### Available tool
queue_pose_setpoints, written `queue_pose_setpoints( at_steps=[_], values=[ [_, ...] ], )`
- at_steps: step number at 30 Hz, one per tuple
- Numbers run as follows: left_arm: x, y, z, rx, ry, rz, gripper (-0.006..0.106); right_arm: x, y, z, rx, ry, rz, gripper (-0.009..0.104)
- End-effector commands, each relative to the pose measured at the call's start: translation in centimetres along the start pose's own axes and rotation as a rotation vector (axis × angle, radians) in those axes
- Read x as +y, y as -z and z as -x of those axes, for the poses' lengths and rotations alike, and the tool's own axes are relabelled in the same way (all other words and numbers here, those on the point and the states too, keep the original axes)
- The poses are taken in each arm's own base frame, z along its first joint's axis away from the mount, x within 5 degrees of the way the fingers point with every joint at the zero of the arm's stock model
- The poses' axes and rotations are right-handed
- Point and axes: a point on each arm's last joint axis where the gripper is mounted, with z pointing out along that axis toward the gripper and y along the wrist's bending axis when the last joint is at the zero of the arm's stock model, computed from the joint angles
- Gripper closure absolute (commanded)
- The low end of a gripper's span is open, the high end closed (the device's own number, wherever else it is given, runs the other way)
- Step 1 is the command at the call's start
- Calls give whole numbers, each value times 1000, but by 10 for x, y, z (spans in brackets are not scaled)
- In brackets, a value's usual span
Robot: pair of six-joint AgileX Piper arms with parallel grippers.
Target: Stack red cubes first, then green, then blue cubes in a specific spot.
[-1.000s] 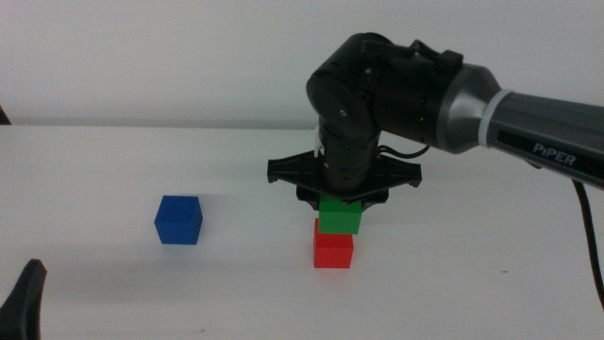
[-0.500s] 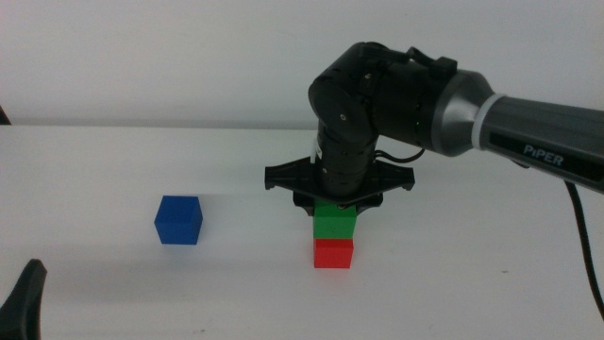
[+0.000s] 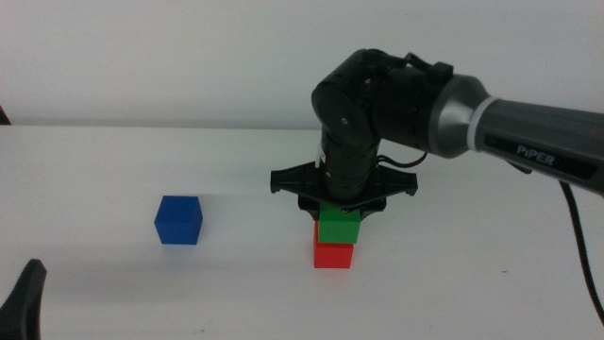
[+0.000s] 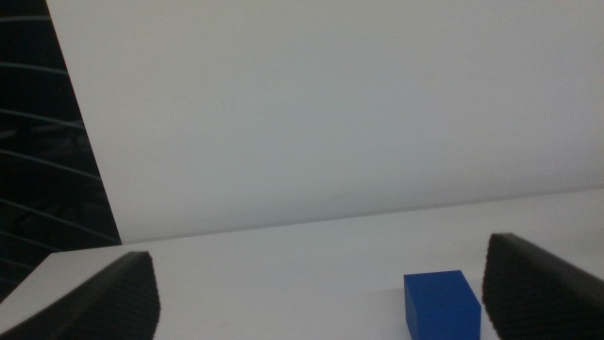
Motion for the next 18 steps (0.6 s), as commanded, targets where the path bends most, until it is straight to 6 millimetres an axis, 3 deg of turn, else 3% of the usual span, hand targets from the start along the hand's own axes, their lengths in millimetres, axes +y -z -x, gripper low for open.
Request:
queue_pose_setpoints(
  at_steps=[1,15,18],
  values=[
    [-1,1,-11,-3,16,1,10,0,-6,0,10,6,-5,86],
    [-1,1,-11,-3,16,1,10,4,-22,0,19,12,-11,86],
    [-1,1,-11,-3,16,1,10,4,-23,0,16,24,-7,79]
  ],
)
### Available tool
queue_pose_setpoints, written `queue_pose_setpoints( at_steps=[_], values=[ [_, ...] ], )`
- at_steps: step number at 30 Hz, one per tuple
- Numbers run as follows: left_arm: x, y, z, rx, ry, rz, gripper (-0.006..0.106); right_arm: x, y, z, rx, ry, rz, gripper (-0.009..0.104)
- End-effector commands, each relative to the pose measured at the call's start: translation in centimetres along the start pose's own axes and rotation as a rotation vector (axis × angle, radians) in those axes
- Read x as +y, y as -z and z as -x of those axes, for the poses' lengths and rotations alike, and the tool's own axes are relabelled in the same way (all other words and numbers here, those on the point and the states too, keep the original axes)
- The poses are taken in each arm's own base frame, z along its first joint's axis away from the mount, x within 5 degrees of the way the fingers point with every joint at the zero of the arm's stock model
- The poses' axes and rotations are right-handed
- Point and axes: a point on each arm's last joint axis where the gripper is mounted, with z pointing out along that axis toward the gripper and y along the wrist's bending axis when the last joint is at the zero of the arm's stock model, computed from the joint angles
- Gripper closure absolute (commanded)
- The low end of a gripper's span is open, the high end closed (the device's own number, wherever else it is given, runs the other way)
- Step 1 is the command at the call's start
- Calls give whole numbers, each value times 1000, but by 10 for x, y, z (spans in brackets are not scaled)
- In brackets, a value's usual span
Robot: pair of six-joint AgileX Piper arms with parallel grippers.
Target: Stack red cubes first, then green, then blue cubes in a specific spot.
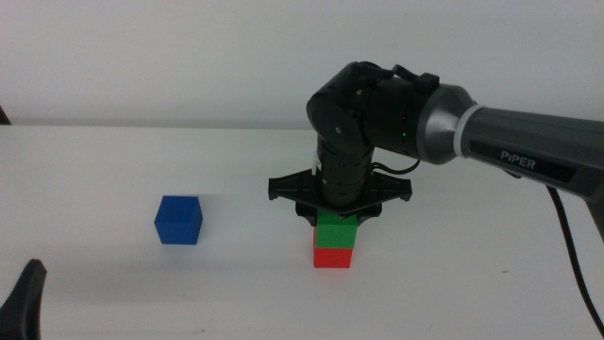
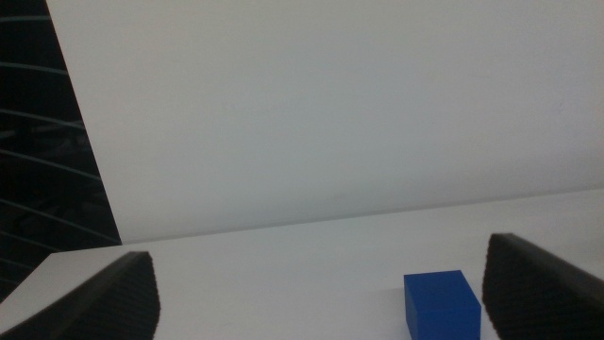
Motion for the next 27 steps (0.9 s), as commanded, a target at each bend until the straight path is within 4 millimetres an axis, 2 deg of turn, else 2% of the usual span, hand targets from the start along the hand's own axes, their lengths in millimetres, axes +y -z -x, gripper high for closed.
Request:
queue_pose_setpoints(
  at_steps=[1,8,11,14,17,19,21,23,27],
  values=[
    [-1,1,-11,-3,16,1,10,1,-8,1,-2,13,0,75],
    [-1,1,-11,-3,16,1,10,5,-9,4,-31,13,36,21],
    [-1,1,-11,-3,16,1,10,4,3,6,-41,14,44,7],
    [-1,1,-11,-3,16,1,10,-3,44,10,-105,58,94,4],
    [-1,1,-11,-3,16,1,10,-19,104,7,-211,128,170,4],
    [-1,1,-11,-3,16,1,10,-37,144,-8,-301,281,239,4],
    [-1,1,-11,-3,16,1,10,-56,165,-33,-352,444,317,4],
    [-1,1,-11,-3,16,1,10,-85,185,-66,-432,606,382,4],
    [-1,1,-11,-3,18,1,10,-146,193,-132,-581,721,433,4]
  ],
)
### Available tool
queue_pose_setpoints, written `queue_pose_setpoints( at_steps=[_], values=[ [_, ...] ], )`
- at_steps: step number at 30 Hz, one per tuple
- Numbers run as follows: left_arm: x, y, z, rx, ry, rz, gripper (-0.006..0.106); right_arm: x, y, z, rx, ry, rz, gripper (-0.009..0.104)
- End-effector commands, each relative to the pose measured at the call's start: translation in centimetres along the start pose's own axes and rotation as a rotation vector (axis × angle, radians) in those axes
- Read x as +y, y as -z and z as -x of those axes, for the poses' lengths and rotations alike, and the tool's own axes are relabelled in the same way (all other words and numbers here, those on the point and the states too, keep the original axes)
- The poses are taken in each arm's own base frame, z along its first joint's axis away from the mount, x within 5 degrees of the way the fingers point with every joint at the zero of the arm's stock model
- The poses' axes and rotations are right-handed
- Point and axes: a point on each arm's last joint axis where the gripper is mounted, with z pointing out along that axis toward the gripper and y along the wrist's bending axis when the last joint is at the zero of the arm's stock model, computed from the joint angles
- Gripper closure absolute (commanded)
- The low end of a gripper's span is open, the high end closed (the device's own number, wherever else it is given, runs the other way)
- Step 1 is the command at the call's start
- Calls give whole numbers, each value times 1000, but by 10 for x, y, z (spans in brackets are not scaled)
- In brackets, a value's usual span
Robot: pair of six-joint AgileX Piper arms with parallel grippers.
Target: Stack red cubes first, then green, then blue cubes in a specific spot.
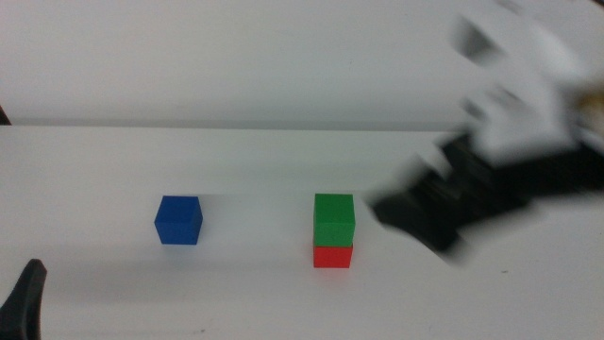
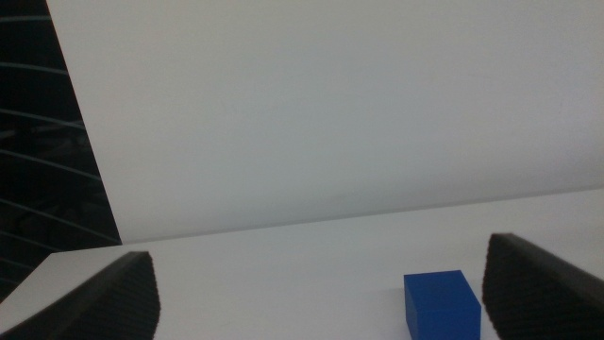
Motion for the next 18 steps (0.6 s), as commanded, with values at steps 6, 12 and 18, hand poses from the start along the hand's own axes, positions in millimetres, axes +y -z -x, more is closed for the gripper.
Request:
queue_pose_setpoints(
  at_steps=[6,12,18],
  values=[
    [-1,1,-11,-3,16,1,10,-5,77,-84,-153,55,-34,4],
    [-1,1,-11,-3,16,1,10,-16,120,-111,-261,-49,-133,4],
    [-1,1,-11,-3,16,1,10,-17,135,-130,-328,-69,-135,4]
  ],
)
